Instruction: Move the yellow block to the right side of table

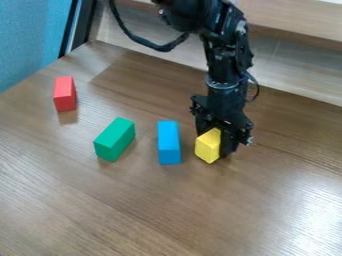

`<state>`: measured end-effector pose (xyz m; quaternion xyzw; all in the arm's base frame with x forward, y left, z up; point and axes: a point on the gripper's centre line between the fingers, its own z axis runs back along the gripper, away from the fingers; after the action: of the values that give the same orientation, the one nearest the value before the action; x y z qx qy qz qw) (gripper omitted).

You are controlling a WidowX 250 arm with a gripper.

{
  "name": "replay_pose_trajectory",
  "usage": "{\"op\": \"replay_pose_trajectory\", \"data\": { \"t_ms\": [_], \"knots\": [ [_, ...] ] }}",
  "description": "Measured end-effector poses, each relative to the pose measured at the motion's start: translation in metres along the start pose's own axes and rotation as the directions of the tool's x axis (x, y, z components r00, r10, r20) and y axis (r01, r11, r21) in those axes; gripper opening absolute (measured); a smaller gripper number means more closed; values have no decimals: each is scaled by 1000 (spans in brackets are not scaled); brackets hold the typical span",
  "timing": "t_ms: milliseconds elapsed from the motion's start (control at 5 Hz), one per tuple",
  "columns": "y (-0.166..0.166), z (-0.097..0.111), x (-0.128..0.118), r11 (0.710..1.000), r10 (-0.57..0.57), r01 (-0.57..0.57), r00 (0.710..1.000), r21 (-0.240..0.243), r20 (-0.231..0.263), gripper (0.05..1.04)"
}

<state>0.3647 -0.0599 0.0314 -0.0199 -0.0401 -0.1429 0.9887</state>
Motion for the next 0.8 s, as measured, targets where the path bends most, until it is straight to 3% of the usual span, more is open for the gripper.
{"op": "replay_pose_trajectory", "data": {
  "t_ms": [200, 400, 600, 800],
  "knots": [
    [-3, -2, 5, 1000, -9, 9, 1000, 7, 6, 599],
    [-5, -3, 9, 1000, -8, 8, 1000, 12, 7, 670],
    [-5, -5, 7, 1000, -12, 12, 1000, 15, -10, 953],
    [-6, -6, 5, 1000, 4, -4, 1000, 7, -13, 1005]
  ]
}}
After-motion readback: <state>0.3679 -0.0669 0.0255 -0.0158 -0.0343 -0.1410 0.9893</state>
